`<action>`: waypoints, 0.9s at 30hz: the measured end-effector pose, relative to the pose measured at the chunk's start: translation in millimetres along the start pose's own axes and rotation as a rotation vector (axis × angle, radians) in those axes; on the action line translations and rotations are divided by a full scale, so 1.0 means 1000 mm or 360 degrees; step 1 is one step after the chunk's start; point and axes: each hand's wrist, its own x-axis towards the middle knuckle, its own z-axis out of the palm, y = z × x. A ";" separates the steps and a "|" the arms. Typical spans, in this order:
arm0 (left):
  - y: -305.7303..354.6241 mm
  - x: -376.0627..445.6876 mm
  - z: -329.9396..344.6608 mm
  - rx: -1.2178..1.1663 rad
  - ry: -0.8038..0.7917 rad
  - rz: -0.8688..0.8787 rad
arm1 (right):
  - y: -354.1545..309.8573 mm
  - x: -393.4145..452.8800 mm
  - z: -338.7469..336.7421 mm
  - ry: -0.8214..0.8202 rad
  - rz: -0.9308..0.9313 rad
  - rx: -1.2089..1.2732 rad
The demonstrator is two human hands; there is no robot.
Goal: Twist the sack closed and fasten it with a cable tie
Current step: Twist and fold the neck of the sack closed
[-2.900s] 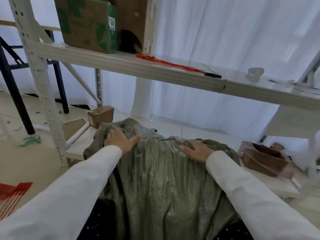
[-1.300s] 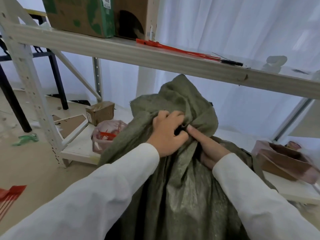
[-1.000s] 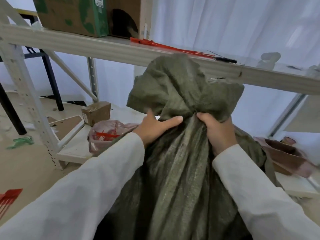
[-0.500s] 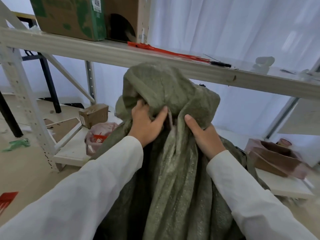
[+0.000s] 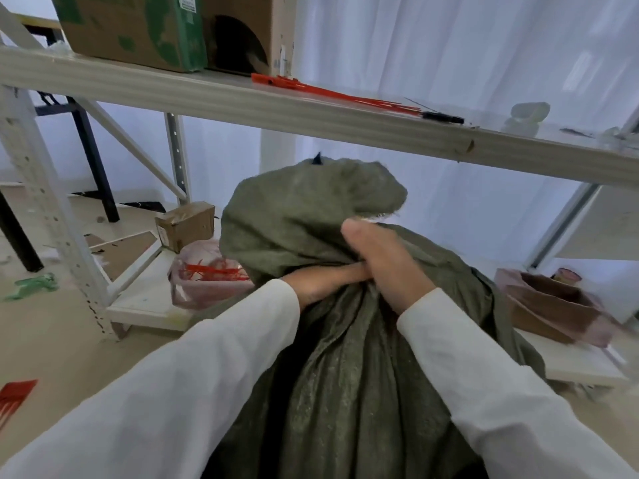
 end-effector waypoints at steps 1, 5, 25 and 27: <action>-0.001 -0.001 -0.002 0.0015 0.0071 0.0027 | 0.003 -0.002 0.003 -0.0106 -0.0009 -0.0123; 0.001 0.005 -0.008 -0.0204 0.0399 0.0036 | 0.014 0.005 -0.013 0.0044 0.0034 -0.0164; 0.013 0.018 -0.005 -0.0522 0.0560 -0.0011 | 0.004 -0.012 -0.045 0.0445 0.0142 0.0649; 0.012 0.016 0.002 -0.0521 0.0348 -0.0039 | 0.005 -0.010 -0.043 0.0343 0.0150 0.0782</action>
